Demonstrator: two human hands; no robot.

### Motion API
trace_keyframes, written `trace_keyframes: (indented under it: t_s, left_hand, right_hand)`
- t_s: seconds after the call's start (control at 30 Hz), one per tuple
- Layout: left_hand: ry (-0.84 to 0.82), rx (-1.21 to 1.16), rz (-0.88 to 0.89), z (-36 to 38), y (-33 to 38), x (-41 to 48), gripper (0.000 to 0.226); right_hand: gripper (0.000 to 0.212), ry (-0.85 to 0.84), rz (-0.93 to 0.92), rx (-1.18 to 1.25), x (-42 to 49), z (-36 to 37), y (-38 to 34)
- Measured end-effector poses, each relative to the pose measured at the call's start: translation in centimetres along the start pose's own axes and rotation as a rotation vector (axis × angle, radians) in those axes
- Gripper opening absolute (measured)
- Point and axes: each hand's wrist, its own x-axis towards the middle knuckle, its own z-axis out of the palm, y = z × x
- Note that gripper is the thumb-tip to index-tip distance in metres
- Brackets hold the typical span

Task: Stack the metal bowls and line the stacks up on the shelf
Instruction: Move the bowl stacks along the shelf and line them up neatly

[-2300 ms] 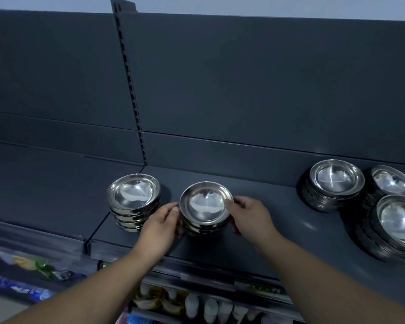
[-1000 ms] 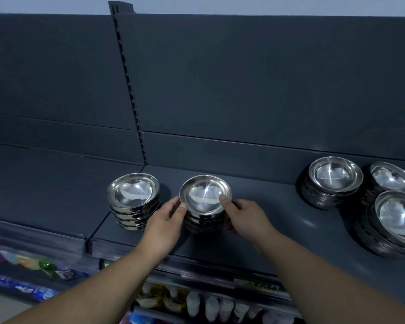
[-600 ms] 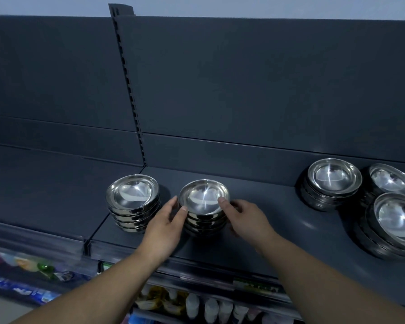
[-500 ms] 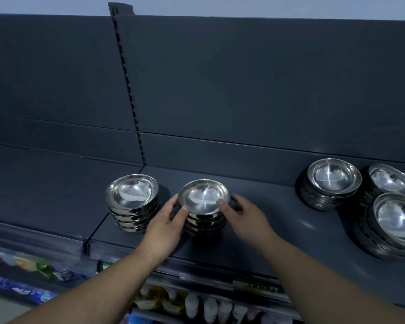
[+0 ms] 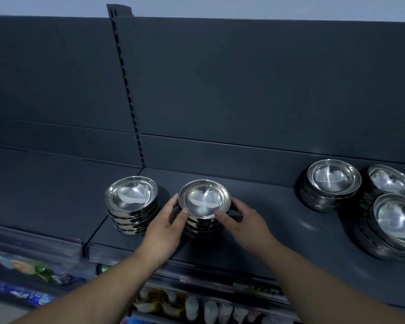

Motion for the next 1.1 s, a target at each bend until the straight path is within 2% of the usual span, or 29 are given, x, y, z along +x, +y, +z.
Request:
trace_keyframes:
  t_s: [0.3,0.43,0.73,0.8,0.97,1.1]
  left_hand:
    - [-0.049,-0.085,-0.055,0.1,-1.0,0.6,0.051]
    - [-0.105,-0.147,-0.109,0.1,-1.9,0.8,0.058]
    - [-0.149,-0.170,-0.081,-0.4,-2.5,0.6,0.049]
    - [-0.207,-0.172,-0.061,-0.7,-2.6,0.3,0.056]
    - [-0.247,-0.013,-0.025,-1.5,-3.6,0.3,0.105]
    - [-0.243,0.130,0.027,-1.4,-3.3,0.7,0.096]
  right_hand:
    - [0.086,-0.055,0.005,0.067,-0.2,0.3,0.7]
    - [0.084,-0.036,0.013,0.066,-0.1,0.8,1.3]
    - [0.084,0.026,0.017,0.074,-1.2,1.4,1.7]
    - [0.084,0.036,0.019,0.081,-1.5,1.6,2.0]
    - [0.098,0.033,0.036,0.052,-1.9,1.7,2.3]
    - [0.096,0.044,0.019,-0.016,-1.9,2.1,2.0]
